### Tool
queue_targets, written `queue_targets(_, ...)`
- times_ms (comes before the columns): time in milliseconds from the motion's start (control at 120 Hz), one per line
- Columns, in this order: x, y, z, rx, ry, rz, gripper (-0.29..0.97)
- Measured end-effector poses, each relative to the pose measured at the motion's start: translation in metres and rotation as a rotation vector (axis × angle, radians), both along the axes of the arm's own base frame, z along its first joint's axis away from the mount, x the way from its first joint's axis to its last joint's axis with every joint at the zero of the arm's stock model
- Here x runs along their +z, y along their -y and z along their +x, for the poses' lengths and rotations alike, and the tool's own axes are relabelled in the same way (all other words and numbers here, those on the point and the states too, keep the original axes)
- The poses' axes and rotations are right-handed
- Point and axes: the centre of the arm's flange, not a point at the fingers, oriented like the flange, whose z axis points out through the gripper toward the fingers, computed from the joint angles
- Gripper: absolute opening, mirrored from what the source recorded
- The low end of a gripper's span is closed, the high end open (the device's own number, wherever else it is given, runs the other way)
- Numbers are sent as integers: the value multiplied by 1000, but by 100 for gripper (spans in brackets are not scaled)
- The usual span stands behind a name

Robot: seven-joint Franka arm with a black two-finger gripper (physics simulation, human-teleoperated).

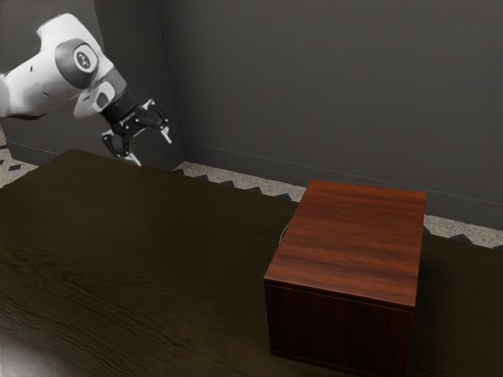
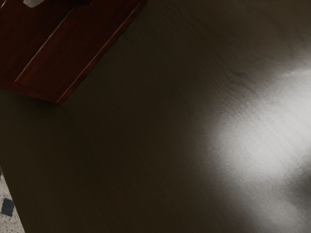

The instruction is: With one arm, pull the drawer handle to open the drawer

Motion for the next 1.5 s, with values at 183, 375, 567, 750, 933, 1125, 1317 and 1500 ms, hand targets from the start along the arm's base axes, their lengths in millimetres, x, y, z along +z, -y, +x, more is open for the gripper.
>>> queue_targets(183,-16,30,15,-195,91,-28,56)
queue_targets(375,-20,61,7,-280,115,-67,55)
queue_targets(567,-38,84,7,-300,92,-98,54)
queue_targets(750,-62,124,13,-347,72,-125,54)
queue_targets(933,-82,154,18,-385,52,-140,53)
queue_targets(1125,-103,179,23,-412,37,-153,47)
queue_targets(1317,-112,206,31,-442,44,-157,40)
queue_targets(1500,-122,227,32,-466,36,-172,38)
